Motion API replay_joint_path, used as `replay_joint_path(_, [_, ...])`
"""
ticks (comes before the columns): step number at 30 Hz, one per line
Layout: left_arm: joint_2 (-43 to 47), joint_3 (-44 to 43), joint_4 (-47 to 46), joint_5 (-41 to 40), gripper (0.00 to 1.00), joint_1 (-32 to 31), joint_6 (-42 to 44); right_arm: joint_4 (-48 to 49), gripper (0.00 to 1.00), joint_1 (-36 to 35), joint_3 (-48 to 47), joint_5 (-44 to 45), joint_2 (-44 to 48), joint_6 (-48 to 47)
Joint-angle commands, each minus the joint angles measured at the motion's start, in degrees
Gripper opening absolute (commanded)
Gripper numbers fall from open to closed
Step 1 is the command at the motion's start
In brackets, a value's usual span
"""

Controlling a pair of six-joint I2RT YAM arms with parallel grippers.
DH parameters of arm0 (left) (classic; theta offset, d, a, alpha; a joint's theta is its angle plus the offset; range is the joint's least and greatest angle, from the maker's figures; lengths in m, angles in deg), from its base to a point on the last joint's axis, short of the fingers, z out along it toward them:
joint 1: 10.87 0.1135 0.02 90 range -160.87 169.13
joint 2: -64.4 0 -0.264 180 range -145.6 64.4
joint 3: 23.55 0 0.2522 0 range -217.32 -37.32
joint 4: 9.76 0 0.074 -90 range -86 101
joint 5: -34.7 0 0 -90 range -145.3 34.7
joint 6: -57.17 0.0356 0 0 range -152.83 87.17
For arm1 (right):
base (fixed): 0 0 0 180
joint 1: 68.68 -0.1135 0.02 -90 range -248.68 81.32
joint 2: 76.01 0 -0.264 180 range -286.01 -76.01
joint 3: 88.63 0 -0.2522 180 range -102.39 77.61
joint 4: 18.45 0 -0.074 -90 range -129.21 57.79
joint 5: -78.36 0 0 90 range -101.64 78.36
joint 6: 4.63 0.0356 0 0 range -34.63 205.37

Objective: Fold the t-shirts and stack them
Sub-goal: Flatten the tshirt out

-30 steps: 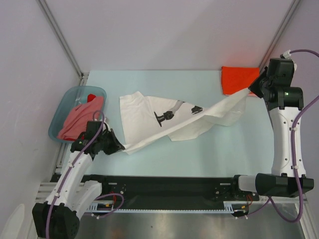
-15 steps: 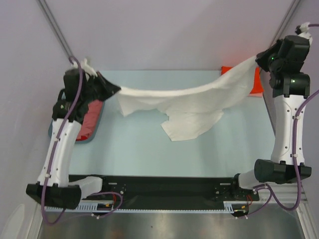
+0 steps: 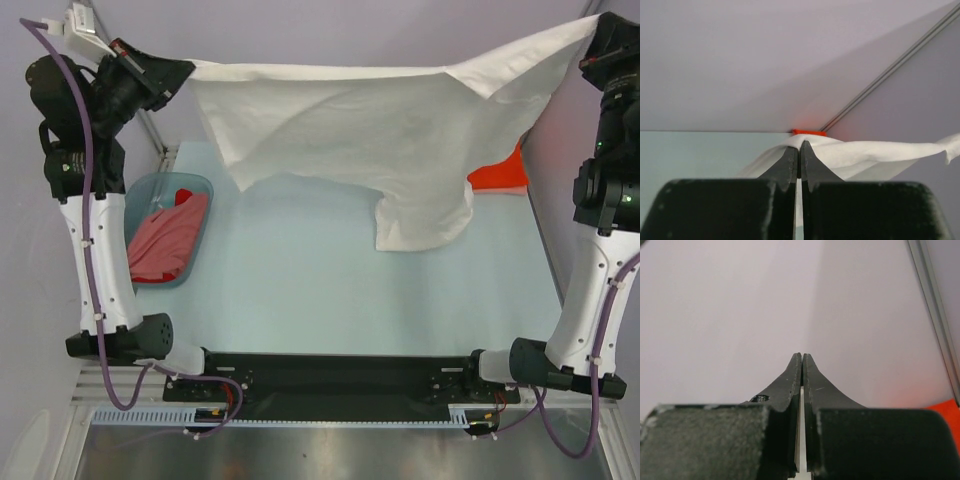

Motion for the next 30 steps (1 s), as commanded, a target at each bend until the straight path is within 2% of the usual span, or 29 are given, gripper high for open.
replay_joint_path(1, [3.5, 3.6, -9.7, 9.3, 0.0, 3.2, -9.4, 6.5, 0.0, 0.4, -2.9, 2.5, 3.3, -3.1])
replay_joint_path(3, [4.0, 4.2, -7.6, 9.4, 0.0, 3.7, -8.0, 4.8, 0.0, 0.4, -2.4, 2.5, 3.8, -3.0])
replay_joint_path(6, [6.5, 3.7, 2.3, 3.9, 0.0, 4.4, -3.2, 3.8, 0.0, 0.4, -1.2, 2.1, 5.9, -2.9])
replay_joint_path(8, [11.6, 8.1, 1.0, 0.6, 0.0, 5.1, -2.4, 4.5, 0.0, 0.4, -0.1, 3.4, 7.4, -3.6])
replay_joint_path(9, [13.3, 10.2, -3.2, 1.0, 0.0, 7.1, -3.5, 4.3, 0.0, 0.4, -0.1, 3.9, 8.0, -4.2])
replay_joint_path(10, [14.4, 12.3, -6.0, 2.2, 0.01, 8.6, -9.3, 4.3, 0.0, 0.4, -0.2, 4.6, 7.8, -4.6])
replay_joint_path(11, [14.9, 16.5, -9.3, 7.0, 0.0, 10.1, -13.6, 4.1, 0.0, 0.4, -0.5, 4.5, 7.5, -5.1])
replay_joint_path(13, [13.4, 19.0, -14.6, 9.6, 0.0, 10.9, -23.5, 4.2, 0.0, 0.4, -1.2, 2.6, 5.3, -4.5])
replay_joint_path(15, [7.2, 15.0, -11.7, 11.8, 0.0, 9.8, -24.2, 4.5, 0.0, 0.4, -1.4, 1.2, 3.5, -2.0])
replay_joint_path(16, [5.4, 12.1, -4.4, 11.0, 0.0, 9.6, -20.3, 4.3, 0.0, 0.4, -1.9, 0.0, 1.9, -1.1])
replay_joint_path(18, [3.5, 5.3, 1.2, 10.0, 0.0, 10.2, -17.3, 3.8, 0.0, 0.4, -2.5, -1.3, 0.3, 0.5])
replay_joint_path(20, [5.2, 4.4, -1.7, 11.5, 0.0, 11.1, -16.7, 1.5, 0.0, 0.4, -5.1, -3.1, -0.5, 0.9])
replay_joint_path(23, [12.1, 8.3, -14.5, 14.4, 0.0, 11.5, -19.4, 1.9, 0.0, 0.4, -3.6, -5.4, 3.3, 0.6])
replay_joint_path(24, [13.8, 10.0, -18.5, 12.8, 0.0, 11.4, -20.3, 3.0, 0.0, 0.4, -1.6, -5.3, 5.0, 0.7])
replay_joint_path(26, [16.1, 15.0, -19.6, 10.1, 0.0, 11.4, -20.7, 7.4, 0.0, 0.4, 3.7, -4.4, 6.9, 2.0])
replay_joint_path(28, [12.5, 15.9, -16.4, 12.1, 0.0, 11.4, -23.3, 6.0, 0.0, 0.4, 1.7, -4.4, 4.6, 2.4])
replay_joint_path(30, [11.9, 16.8, -19.3, 14.2, 0.0, 10.9, -24.9, 2.4, 0.0, 0.4, -4.2, -5.6, 0.3, 2.1])
